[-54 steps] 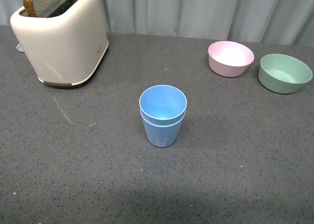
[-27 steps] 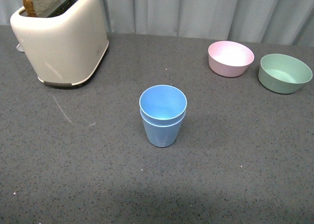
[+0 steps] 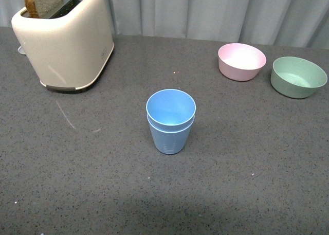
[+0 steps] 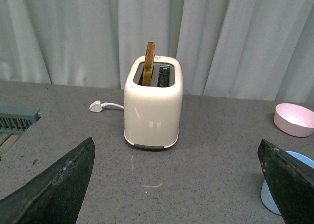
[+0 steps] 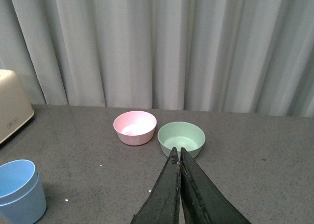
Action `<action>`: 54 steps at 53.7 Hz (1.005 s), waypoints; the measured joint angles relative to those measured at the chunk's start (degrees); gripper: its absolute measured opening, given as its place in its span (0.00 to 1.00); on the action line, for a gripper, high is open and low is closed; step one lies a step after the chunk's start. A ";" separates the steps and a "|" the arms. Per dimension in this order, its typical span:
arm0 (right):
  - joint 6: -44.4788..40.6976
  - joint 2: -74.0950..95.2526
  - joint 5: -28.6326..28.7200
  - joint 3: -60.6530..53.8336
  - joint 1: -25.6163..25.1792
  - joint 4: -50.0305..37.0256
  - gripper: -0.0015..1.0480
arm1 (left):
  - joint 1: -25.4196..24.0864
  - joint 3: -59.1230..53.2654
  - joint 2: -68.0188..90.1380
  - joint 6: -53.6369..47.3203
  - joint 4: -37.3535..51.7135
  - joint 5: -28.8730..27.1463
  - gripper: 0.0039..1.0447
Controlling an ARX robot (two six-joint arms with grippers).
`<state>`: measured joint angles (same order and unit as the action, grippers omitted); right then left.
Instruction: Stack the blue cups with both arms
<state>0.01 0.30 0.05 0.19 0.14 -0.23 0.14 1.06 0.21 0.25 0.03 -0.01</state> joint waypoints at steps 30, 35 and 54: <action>0.02 -0.07 0.00 0.00 0.00 0.13 0.91 | 0.00 0.00 0.00 0.02 0.00 0.00 0.94; 0.00 -0.07 0.00 0.00 0.00 0.15 0.91 | 0.00 0.00 0.00 0.00 0.00 0.00 0.94; 0.00 -0.07 0.00 0.00 0.00 0.15 0.91 | 0.00 0.00 0.00 0.00 0.00 0.00 0.94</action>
<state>0.01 0.23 0.05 0.19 0.14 -0.08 0.14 1.06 0.21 0.25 0.03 -0.01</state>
